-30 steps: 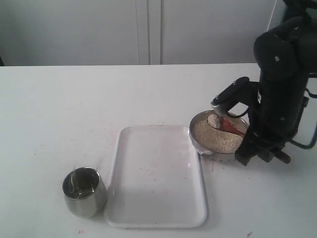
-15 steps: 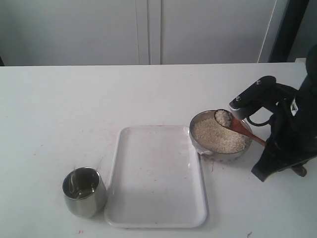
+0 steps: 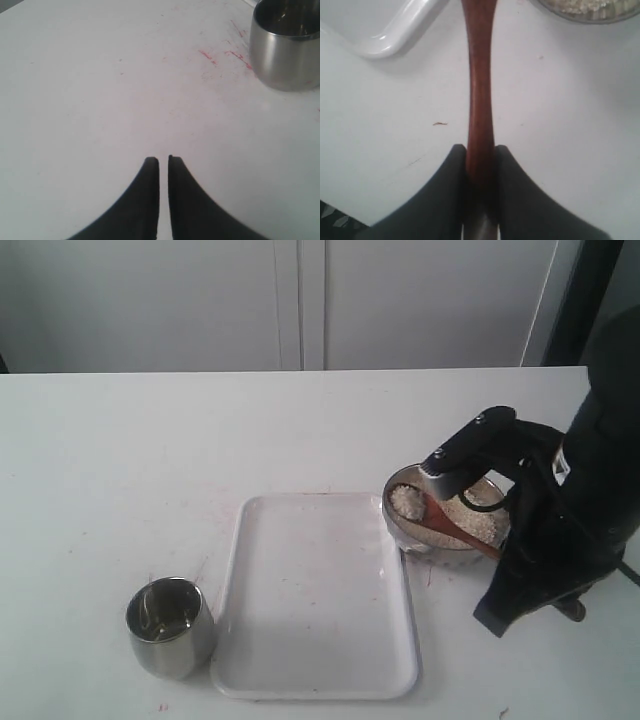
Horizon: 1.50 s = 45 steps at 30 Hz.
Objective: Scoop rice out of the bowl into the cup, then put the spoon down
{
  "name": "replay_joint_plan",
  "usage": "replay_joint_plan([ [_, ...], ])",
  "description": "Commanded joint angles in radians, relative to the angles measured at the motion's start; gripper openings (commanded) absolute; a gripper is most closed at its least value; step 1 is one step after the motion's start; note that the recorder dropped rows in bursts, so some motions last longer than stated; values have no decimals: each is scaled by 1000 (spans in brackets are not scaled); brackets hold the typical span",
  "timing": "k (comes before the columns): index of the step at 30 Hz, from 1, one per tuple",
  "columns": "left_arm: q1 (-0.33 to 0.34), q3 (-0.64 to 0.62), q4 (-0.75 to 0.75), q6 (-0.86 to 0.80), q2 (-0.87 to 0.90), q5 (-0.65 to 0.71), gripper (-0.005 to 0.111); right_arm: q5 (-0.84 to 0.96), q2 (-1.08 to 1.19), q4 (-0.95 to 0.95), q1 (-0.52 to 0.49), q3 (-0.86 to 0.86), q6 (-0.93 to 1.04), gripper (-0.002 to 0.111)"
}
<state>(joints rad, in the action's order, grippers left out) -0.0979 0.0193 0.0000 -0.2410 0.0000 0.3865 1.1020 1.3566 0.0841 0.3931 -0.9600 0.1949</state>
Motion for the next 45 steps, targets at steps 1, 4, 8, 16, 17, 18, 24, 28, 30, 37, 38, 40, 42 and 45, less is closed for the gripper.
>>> replay_joint_plan([
  [1, -5, -9, -6, 6, 0, 48, 14, 68, -9, 0, 83, -60, -23, 0],
  [4, -5, -9, -6, 6, 0, 48, 14, 108, -9, 7, 149, -112, -25, 0],
  [8, -5, -9, -6, 6, 0, 48, 14, 119, 3, 38, 245, -192, -40, 0],
  [16, -5, -9, -6, 6, 0, 48, 14, 119, 78, 75, 437, -299, -109, 0],
  [17, -5, -9, -6, 6, 0, 48, 14, 119, 93, 75, 458, -308, -120, 0],
  [18, -5, -9, -6, 6, 0, 48, 14, 119, 111, 75, 477, -317, -128, 0],
  [24, -5, -9, -6, 6, 0, 48, 14, 119, 225, 86, 564, -362, -154, 0],
  [28, -5, -9, -6, 6, 0, 48, 14, 119, 297, 182, 614, -369, -174, 0],
  [30, -5, -9, -6, 6, 0, 48, 14, 119, 326, 225, 625, -369, -181, 0],
  [37, -5, -9, -6, 6, 0, 48, 14, 119, 387, 308, 635, -369, -195, 0],
  [38, -5, -9, -6, 6, 0, 48, 14, 119, 390, 317, 637, -369, -195, 0],
  [40, -5, -9, -6, 6, 0, 48, 14, 103, 393, 352, 643, -369, -188, 0],
  [42, -5, -9, -6, 6, 0, 48, 14, 77, 395, 394, 654, -369, -179, 0],
  [45, -5, -9, -6, 6, 0, 48, 14, 50, 397, 448, 671, -369, -161, 0],
])
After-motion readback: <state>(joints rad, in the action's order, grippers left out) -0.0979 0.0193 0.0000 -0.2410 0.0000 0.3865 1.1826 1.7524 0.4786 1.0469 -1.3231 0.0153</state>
